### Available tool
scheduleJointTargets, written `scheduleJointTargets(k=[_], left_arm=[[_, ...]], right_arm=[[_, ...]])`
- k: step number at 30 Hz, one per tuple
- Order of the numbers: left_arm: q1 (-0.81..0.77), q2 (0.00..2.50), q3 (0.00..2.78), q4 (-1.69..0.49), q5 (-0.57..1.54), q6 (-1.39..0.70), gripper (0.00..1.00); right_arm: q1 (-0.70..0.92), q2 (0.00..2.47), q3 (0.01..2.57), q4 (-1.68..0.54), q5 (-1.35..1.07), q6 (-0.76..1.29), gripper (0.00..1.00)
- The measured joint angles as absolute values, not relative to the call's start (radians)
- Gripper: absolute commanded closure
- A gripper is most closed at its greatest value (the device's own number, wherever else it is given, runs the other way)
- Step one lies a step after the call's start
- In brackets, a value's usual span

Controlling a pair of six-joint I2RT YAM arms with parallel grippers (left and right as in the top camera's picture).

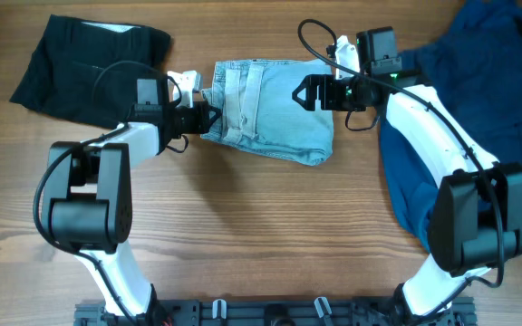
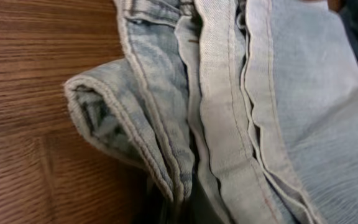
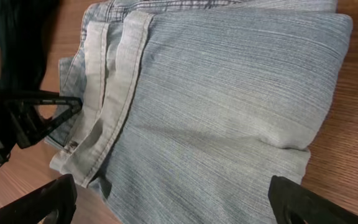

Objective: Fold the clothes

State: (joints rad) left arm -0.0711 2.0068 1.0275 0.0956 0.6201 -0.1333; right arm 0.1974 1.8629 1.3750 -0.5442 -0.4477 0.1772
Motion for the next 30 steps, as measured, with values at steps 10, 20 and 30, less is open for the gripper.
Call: scheduleJointTargets(k=[10,20,30], left_arm=[[-0.012,1.98,1.027,0.111,0.635,-0.337,0.11],[-0.25,1.749,1.028,-0.181,0.301,-0.347,0.01],[-0.419,1.749,1.028,-0.273,-0.082,-0.496,0.0]], right_arm=[[0.197,1.863,1.375,-0.546,-0.365,0.249,0.0],[0.109,1.863,1.375,-0.548,-0.316,0.313,0.0],[0.063,1.863,1.375,-0.58,-0.312,0.313,0.0]])
